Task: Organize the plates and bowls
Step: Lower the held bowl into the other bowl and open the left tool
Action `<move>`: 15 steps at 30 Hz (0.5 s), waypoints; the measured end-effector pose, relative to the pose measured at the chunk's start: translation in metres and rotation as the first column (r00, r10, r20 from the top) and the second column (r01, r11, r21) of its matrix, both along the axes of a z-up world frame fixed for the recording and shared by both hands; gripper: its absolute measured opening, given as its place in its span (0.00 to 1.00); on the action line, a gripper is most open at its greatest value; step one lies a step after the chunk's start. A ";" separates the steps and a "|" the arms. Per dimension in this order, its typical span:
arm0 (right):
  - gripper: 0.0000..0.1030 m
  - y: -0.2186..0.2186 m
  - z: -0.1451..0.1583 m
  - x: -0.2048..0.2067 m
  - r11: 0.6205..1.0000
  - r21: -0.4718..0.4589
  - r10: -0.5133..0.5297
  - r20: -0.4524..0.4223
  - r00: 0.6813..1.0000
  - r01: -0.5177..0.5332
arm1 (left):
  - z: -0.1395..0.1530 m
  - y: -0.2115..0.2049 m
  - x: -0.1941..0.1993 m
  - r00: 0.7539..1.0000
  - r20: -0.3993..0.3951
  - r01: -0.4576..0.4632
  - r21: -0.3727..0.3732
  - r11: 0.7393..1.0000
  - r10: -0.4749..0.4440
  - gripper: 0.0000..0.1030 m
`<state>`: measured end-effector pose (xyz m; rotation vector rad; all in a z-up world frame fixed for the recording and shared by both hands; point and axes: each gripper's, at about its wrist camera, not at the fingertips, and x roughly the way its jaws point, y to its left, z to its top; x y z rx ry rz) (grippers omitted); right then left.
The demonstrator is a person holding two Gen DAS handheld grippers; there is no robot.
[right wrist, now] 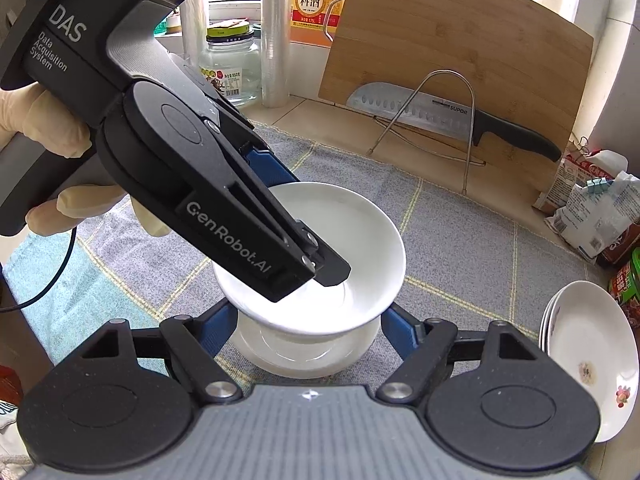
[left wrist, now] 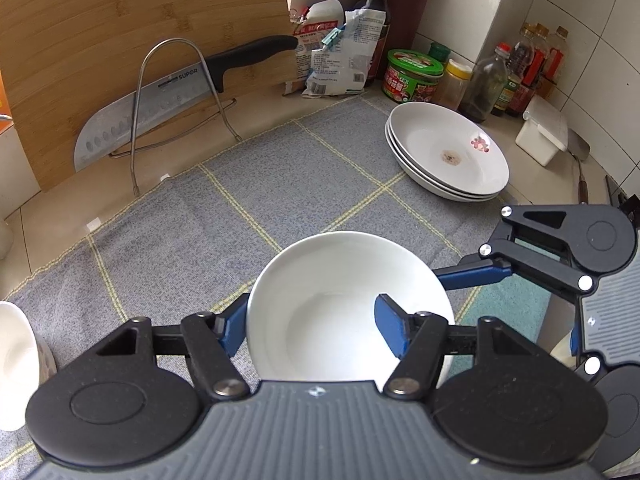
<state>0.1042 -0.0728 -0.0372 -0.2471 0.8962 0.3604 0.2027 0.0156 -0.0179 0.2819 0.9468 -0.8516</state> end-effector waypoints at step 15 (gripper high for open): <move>0.80 -0.006 -0.015 0.001 1.000 0.011 0.000 -0.040 0.999 0.001 | -0.011 -0.005 -0.003 1.000 -0.011 0.010 0.014 1.000 -0.010 0.63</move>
